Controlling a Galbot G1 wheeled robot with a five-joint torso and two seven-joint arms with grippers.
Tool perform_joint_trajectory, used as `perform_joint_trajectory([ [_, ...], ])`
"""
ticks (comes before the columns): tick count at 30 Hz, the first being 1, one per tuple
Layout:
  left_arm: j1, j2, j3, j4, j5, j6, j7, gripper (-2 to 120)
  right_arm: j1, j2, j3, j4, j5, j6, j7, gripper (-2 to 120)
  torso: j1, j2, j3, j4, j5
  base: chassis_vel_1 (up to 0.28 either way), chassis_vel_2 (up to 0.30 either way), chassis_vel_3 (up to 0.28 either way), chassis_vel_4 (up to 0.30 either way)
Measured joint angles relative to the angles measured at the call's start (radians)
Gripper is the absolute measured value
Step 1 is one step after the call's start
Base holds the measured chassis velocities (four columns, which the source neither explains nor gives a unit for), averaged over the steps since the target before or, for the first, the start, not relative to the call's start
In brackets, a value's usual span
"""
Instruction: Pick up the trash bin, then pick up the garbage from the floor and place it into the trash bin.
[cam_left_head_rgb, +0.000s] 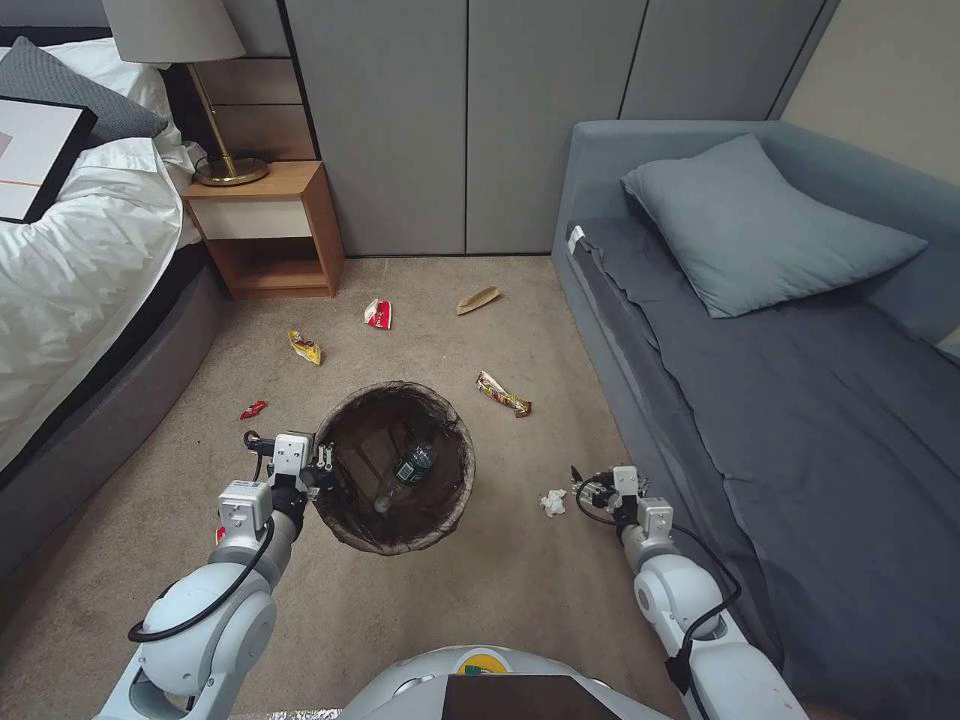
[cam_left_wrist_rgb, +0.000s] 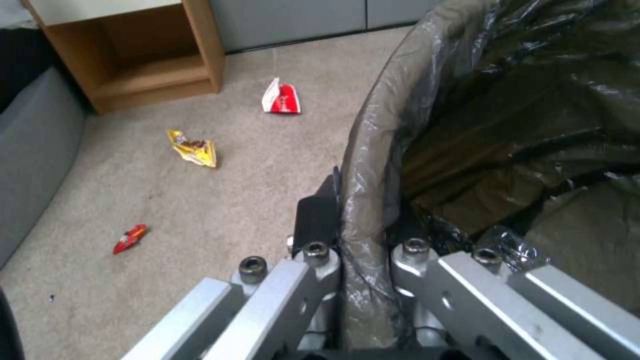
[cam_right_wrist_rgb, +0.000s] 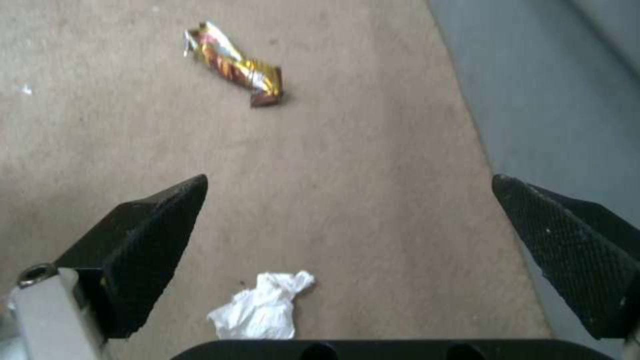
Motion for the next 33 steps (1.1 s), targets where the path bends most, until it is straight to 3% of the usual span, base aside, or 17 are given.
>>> perform_joint_trajectory([
  [17, -0.001, 0.001, -0.002, -0.015, -0.005, 0.002, -0.002, 3, 0.127, -0.017, -0.107, -0.193, 0.100, -0.093, -0.036, 100, 0.000, 0.000, 0.000, 0.0001, -0.0001, 0.000, 0.000, 0.000, 0.000],
  [33, -0.002, -0.004, -0.004, -0.024, -0.007, 0.006, -0.003, 3, 0.203, 0.026, -0.176, -0.324, 0.049, -0.098, -0.012, 100, 0.000, 0.000, 0.000, 0.0000, -0.0001, 0.000, 0.000, 0.000, 0.000],
])
